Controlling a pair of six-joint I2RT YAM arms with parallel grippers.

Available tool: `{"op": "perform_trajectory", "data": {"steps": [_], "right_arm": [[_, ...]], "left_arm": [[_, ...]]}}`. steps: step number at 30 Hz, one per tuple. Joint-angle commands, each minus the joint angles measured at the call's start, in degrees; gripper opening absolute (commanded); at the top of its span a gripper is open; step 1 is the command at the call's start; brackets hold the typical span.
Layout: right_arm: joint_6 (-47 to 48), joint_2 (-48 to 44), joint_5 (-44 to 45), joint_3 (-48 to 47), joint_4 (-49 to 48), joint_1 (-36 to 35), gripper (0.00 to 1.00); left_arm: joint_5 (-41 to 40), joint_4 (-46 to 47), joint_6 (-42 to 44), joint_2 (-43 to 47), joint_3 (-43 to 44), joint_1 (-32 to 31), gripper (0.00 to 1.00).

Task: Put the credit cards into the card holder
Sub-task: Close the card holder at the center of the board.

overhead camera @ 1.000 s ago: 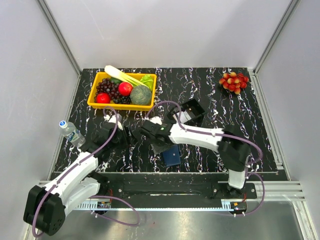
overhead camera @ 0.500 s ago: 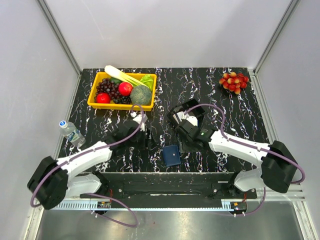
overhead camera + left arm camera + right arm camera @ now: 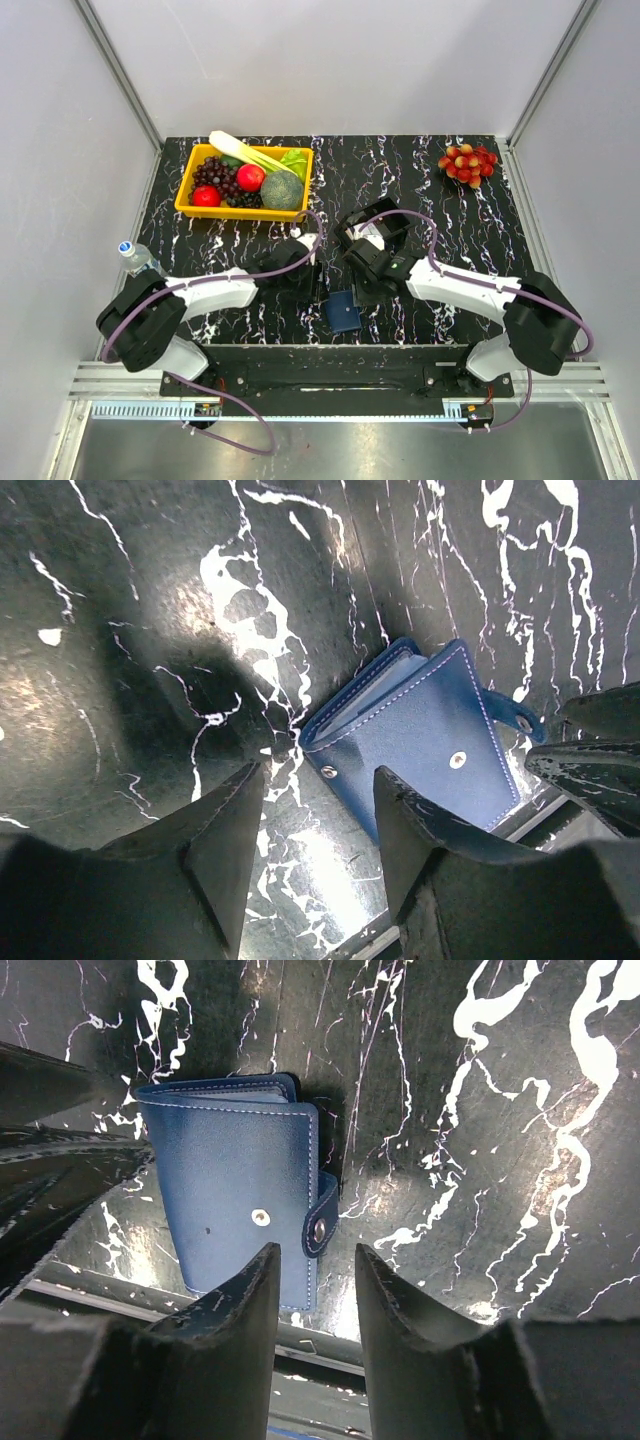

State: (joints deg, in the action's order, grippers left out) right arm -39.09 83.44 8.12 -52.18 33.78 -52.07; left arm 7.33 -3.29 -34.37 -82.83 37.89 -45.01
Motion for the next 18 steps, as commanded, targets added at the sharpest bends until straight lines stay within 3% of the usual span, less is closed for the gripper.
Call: {"op": "perform_trajectory", "data": {"steps": [1,7,14,18], "right_arm": [[0.24,0.5,-0.56,-2.13,-2.05,0.31,0.39],[0.77,1.2,0.4,-2.22,-1.88,0.31,0.25],[1.47,1.73,1.81,-2.66,-1.35,0.31,0.21],[1.56,2.17,1.81,-2.84,-1.17,0.31,0.08]], "left_arm": [[0.23,2.85,-1.31,-1.63,2.54,-1.56,0.52],[-0.65,3.03,-2.1,-3.04,2.36,-2.53,0.5],[-0.57,3.03,-2.11,-3.83,2.72,-2.89,0.5],[-0.3,3.03,-1.84,-4.01,2.72,-3.06,0.49]]}}
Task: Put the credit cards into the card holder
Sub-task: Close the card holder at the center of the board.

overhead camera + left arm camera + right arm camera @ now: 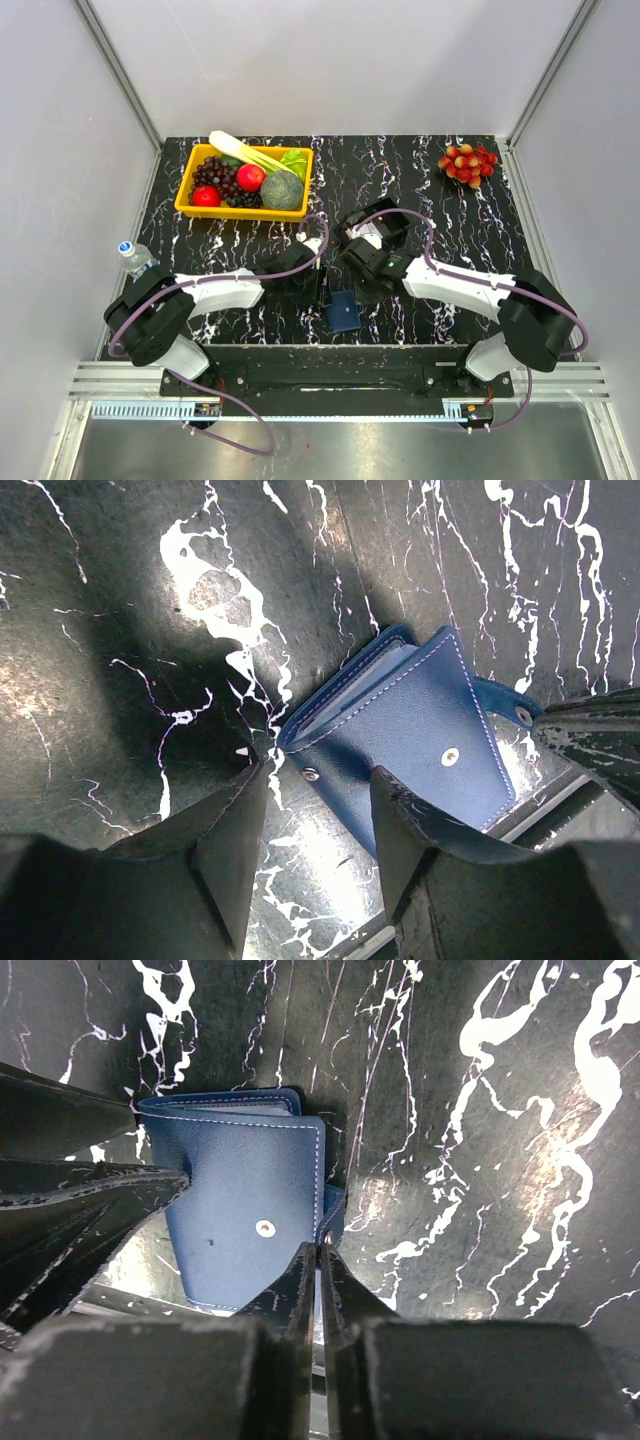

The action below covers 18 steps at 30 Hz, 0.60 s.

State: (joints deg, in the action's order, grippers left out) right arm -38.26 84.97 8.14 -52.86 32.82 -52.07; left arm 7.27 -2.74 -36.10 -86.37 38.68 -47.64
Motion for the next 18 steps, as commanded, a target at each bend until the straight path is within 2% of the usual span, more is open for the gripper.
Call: {"op": "perform_trajectory", "data": {"steps": [1,3,18], "right_arm": [[0.91,0.81,1.7,-2.25,-0.21,0.31,0.05],[0.99,0.9,1.27,-2.33,-0.3,0.31,0.0],[1.08,0.55,-6.73,-1.54,-5.83,0.31,0.0]], "left_arm": [[-0.32,2.48,-0.11,-0.47,1.84,-0.53,0.49],[-0.15,2.57,-0.2,-0.47,1.75,-0.61,0.49],[-0.76,2.48,-0.55,-1.7,1.58,-0.88,0.47]]}}
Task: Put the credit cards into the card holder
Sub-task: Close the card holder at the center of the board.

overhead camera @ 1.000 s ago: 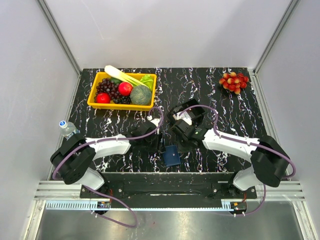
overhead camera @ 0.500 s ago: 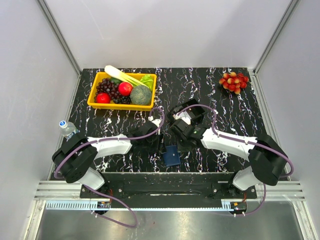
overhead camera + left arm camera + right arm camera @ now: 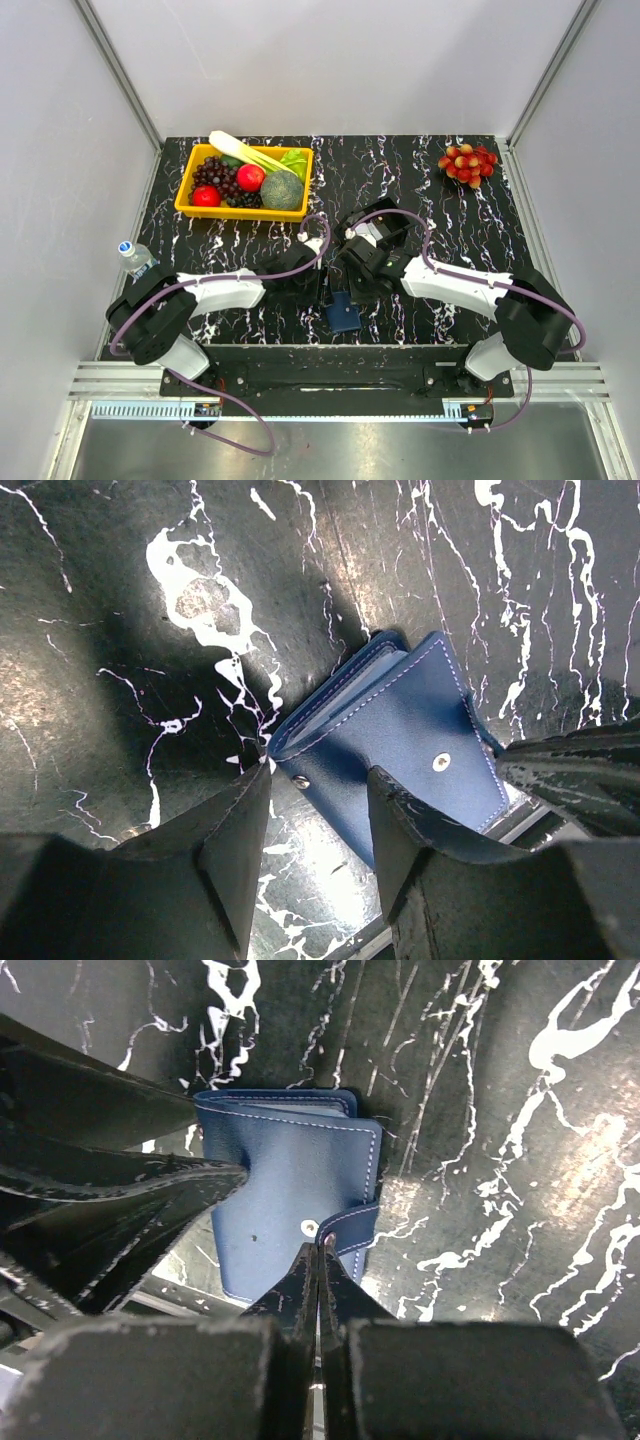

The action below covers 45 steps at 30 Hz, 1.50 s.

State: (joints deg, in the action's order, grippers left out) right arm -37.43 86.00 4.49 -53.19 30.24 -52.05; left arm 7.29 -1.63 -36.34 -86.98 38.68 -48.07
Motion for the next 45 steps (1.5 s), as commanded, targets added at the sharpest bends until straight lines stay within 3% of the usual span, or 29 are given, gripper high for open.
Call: {"op": "perform_trajectory", "data": {"steps": [1,14,45], "right_arm": [[0.34,-0.13,-3.52,-1.22,-3.34,0.28,0.0],[2.1,5.49,-8.8,-2.0,-3.26,0.2,0.0],[2.98,12.44,-5.72,-3.85,-1.41,0.37,0.0]], "left_arm": [[-0.79,1.36,-0.4,-1.17,1.58,-0.44,0.47],[-1.05,1.36,-0.75,-2.84,2.19,-0.62,0.46],[0.53,4.27,-1.72,-3.81,0.79,-0.62,0.43]]}}
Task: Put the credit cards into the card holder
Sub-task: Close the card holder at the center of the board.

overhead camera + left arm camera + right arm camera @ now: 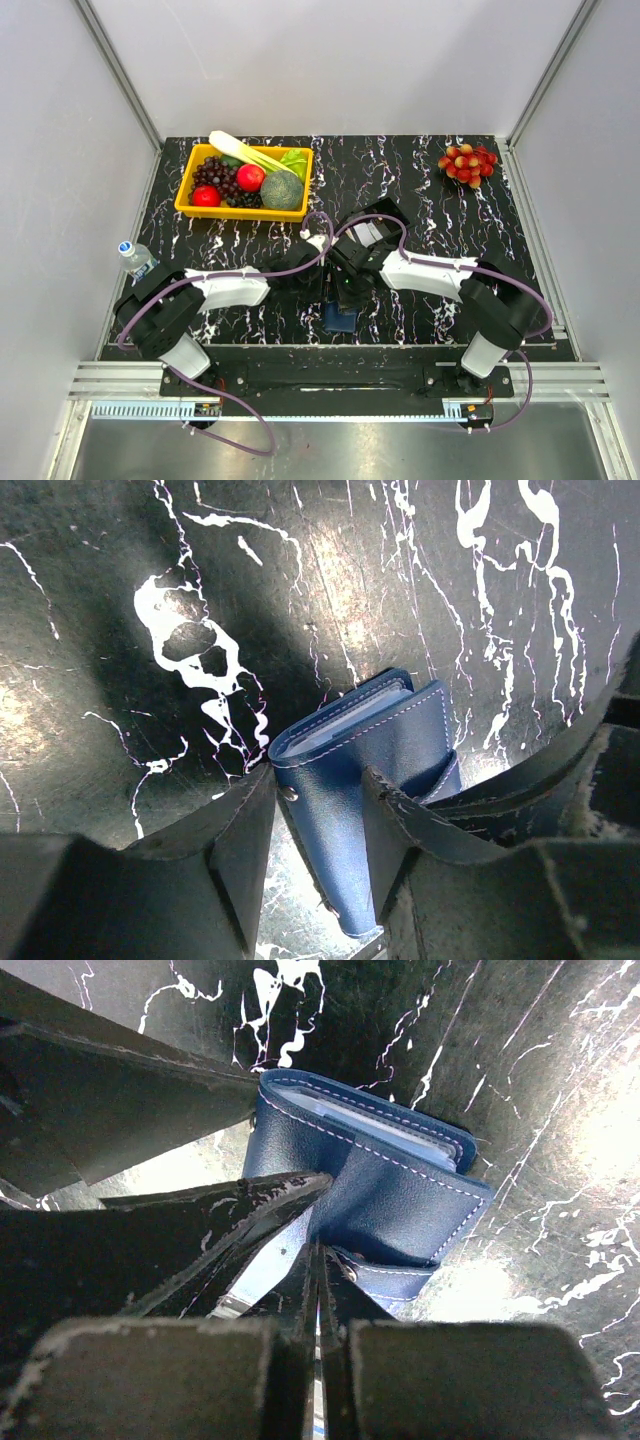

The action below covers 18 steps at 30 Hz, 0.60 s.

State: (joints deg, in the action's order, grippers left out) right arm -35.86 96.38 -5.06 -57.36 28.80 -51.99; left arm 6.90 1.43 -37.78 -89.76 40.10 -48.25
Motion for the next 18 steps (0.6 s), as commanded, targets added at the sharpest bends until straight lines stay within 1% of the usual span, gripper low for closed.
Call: {"op": "perform_trajectory", "data": {"steps": [1,6,8,9,11,12,14,16,18], "right_arm": [[1.4,1.97,3.74,0.41,-0.06,0.31,0.0],[1.93,0.04,1.99,0.94,-1.99,0.31,0.01],[2.28,-1.27,1.37,1.03,-2.95,0.31,0.13],[2.11,-2.06,1.28,1.11,-3.65,0.31,0.14],[2.19,-4.17,1.28,1.29,-4.45,0.31,0.26],[2.19,-5.31,1.37,1.29,-4.71,0.39,0.29],[2.37,-7.86,1.46,1.46,-5.24,0.31,0.3],[2.46,-10.67,1.19,1.64,-5.68,0.31,0.36],[2.02,-13.05,1.1,2.08,-5.86,0.31,0.36]], "left_arm": [[0.84,1.12,-0.28,-0.95,-0.63,-0.53,0.43],[0.31,1.29,-0.45,-0.6,-0.81,-0.53,0.43],[-0.21,1.12,-0.54,-0.16,-0.9,-0.53,0.44],[-0.39,1.03,-0.63,-0.07,-0.9,-0.44,0.45],[-0.92,0.77,-0.8,0.37,-0.81,-0.53,0.45],[-1.01,0.68,-0.89,0.63,-0.72,-0.53,0.46],[-1.53,0.59,-1.15,0.98,-0.98,-0.44,0.46],[-1.97,0.59,-1.42,1.51,-1.34,-0.53,0.46],[-2.59,0.94,-1.86,2.04,-1.86,-0.44,0.47]]}}
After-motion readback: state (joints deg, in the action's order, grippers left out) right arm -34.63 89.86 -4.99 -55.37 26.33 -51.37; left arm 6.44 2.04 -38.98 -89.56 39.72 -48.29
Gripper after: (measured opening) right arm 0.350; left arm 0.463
